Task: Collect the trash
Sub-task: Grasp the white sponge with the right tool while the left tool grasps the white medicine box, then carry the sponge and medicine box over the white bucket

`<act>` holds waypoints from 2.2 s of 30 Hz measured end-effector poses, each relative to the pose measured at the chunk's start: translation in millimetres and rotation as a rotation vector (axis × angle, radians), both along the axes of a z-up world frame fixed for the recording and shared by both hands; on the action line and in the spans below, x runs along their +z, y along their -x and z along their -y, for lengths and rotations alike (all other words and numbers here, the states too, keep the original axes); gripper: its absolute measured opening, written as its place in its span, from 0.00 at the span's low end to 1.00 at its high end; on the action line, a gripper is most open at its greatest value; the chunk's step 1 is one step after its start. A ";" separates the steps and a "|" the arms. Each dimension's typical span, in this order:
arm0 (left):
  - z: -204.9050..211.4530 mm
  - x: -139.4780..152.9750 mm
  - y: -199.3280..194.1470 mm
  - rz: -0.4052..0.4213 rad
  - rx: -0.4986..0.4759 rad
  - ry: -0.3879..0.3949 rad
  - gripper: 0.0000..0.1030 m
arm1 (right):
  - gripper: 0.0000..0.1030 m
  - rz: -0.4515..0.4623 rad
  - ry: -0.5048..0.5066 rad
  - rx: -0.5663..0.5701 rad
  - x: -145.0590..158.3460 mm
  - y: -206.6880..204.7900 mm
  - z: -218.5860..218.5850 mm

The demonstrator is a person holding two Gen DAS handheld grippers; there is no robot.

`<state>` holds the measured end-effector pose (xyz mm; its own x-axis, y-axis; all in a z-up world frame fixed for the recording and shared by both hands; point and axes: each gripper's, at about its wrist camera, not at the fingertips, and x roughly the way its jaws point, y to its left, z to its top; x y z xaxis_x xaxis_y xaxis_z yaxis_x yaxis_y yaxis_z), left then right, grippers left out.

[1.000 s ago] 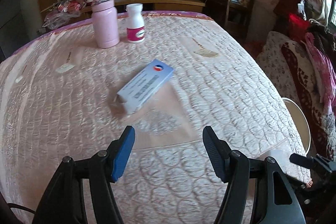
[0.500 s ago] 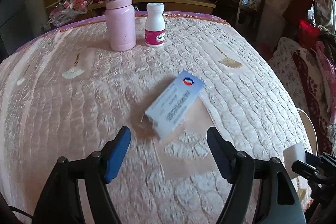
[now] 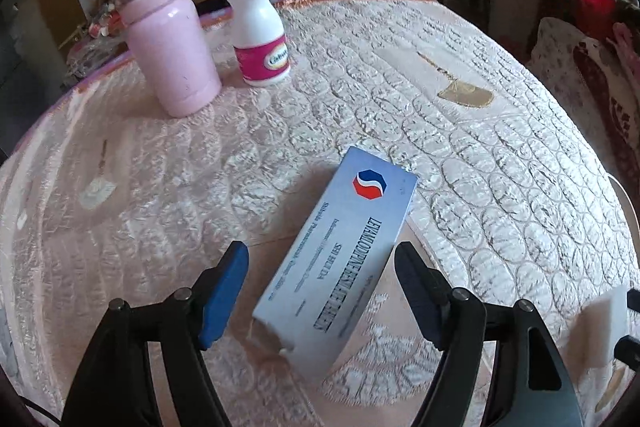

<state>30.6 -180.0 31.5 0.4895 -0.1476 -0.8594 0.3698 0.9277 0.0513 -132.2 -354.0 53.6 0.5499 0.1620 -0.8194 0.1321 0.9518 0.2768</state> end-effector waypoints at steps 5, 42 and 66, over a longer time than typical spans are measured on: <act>-7.6 -0.1 4.1 -0.033 0.042 0.027 0.54 | 0.70 -0.023 -0.028 -0.023 -5.4 -4.8 -6.4; -7.8 40.6 120.1 0.049 0.043 0.115 0.49 | 0.39 0.047 0.072 0.031 15.8 4.6 -13.5; 113.0 56.4 161.6 -0.001 -0.180 0.220 0.49 | 0.39 0.089 0.072 -0.127 32.9 65.2 79.0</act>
<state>-131.0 -292.9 87.9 0.4378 -0.4147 -0.7977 0.5295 0.8360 -0.1441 -197.4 -432.9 86.5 0.6333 0.0289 -0.7734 0.2308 0.9468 0.2243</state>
